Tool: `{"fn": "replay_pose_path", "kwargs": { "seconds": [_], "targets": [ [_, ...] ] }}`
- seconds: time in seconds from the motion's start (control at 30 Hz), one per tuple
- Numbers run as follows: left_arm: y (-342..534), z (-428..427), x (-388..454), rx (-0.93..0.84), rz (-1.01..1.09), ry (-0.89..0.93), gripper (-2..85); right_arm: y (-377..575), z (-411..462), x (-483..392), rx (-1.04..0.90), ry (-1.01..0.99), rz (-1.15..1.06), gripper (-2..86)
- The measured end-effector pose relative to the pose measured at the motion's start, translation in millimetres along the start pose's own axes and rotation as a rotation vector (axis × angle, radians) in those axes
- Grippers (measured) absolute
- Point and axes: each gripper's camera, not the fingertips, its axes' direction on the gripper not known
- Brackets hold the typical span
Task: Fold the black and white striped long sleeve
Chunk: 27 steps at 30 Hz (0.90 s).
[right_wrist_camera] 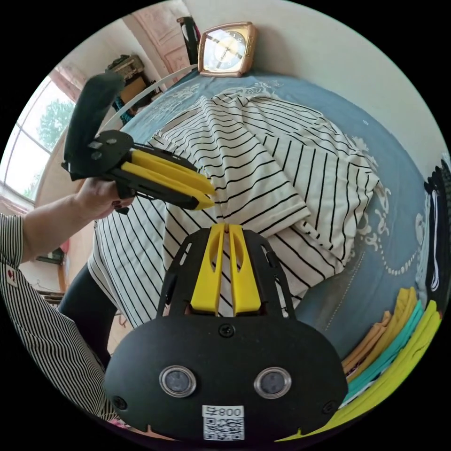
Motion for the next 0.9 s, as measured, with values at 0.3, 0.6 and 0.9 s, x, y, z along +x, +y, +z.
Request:
{"fn": "replay_pose_path", "kwargs": {
  "seconds": [0.3,0.6,0.9],
  "targets": [
    [3,-7,-5,0.067,-0.004,0.002,5.7,18,-31,69,0.135,-0.066,0.148,0.1],
    [20,-33,-29,0.145,-0.104,-0.066,3.2,15,-23,69,0.135,-0.042,0.136,0.2],
    [56,-33,-82,0.116,-0.304,-0.018,0.8,11,23,52,0.026,-0.083,0.080,0.1]
  ]
}}
